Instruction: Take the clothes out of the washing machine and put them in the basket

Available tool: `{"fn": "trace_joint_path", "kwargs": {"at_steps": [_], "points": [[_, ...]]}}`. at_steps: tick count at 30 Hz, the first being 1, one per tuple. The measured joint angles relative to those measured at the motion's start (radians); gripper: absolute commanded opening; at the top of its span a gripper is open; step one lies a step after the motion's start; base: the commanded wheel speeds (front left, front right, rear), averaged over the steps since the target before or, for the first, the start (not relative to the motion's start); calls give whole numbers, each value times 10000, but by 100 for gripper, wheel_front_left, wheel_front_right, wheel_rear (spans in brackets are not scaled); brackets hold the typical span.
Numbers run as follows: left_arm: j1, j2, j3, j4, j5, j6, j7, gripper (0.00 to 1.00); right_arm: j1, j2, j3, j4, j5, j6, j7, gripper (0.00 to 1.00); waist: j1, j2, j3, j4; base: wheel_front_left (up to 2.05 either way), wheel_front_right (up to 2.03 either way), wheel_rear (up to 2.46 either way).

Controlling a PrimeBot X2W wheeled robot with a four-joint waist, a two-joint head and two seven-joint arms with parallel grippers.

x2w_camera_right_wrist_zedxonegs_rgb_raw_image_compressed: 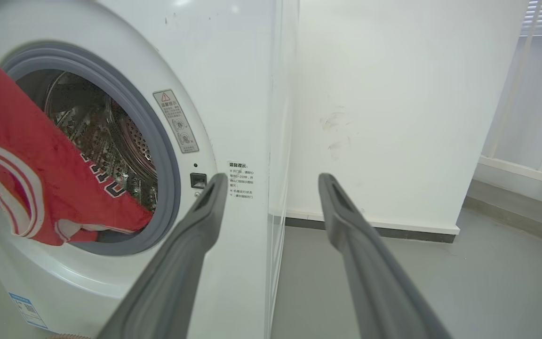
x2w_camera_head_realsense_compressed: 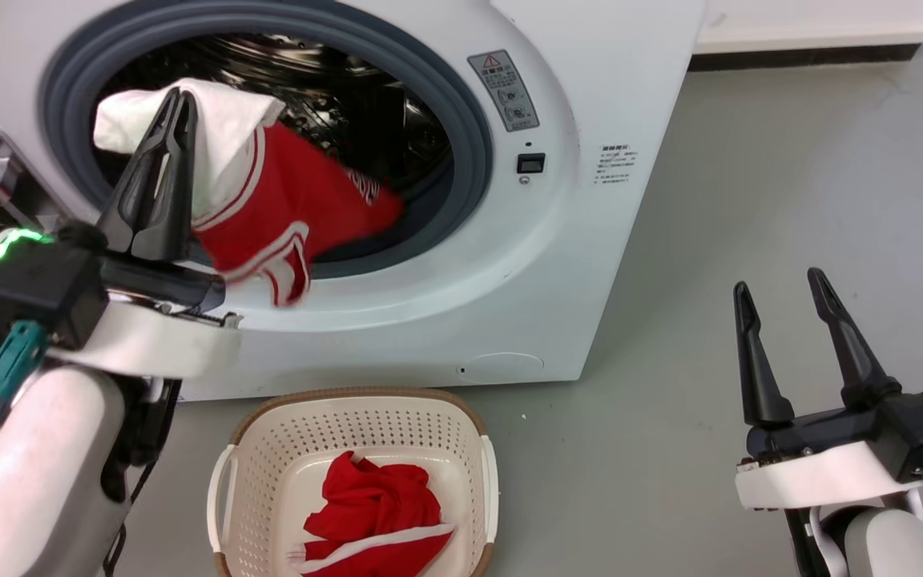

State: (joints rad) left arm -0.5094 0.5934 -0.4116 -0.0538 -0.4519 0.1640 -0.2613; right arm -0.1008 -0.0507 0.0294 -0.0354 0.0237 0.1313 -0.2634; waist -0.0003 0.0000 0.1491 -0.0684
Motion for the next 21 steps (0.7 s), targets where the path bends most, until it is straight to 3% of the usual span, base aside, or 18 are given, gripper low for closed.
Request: {"fn": "trace_joint_path", "kwargs": {"at_steps": [6, 11, 17, 21], "points": [[625, 522, 495, -2203, 107, 690, 247, 0, 41, 0, -148, 31, -2, 0, 2, 100, 0, 0, -266, 226, 0, 0, 0], [926, 903, 669, -3271, -52, 853, 903, 0, 56, 0, -190, 21, -36, 0, 0, 100, 0, 0, -335, 434, 0, 0, 0], [1622, 1089, 213, -3122, -443, 717, 1737, 0, 64, 0, -113, 6, -44, 0, 2, 100, 1, 0, -222, 520, 0, 0, 0], [2122, 878, -151, -2483, -823, 627, 2019, 0, 36, -2, -92, -36, -52, 0, 2, 100, 2, 0, -8, 506, 0, 0, 0]]}}
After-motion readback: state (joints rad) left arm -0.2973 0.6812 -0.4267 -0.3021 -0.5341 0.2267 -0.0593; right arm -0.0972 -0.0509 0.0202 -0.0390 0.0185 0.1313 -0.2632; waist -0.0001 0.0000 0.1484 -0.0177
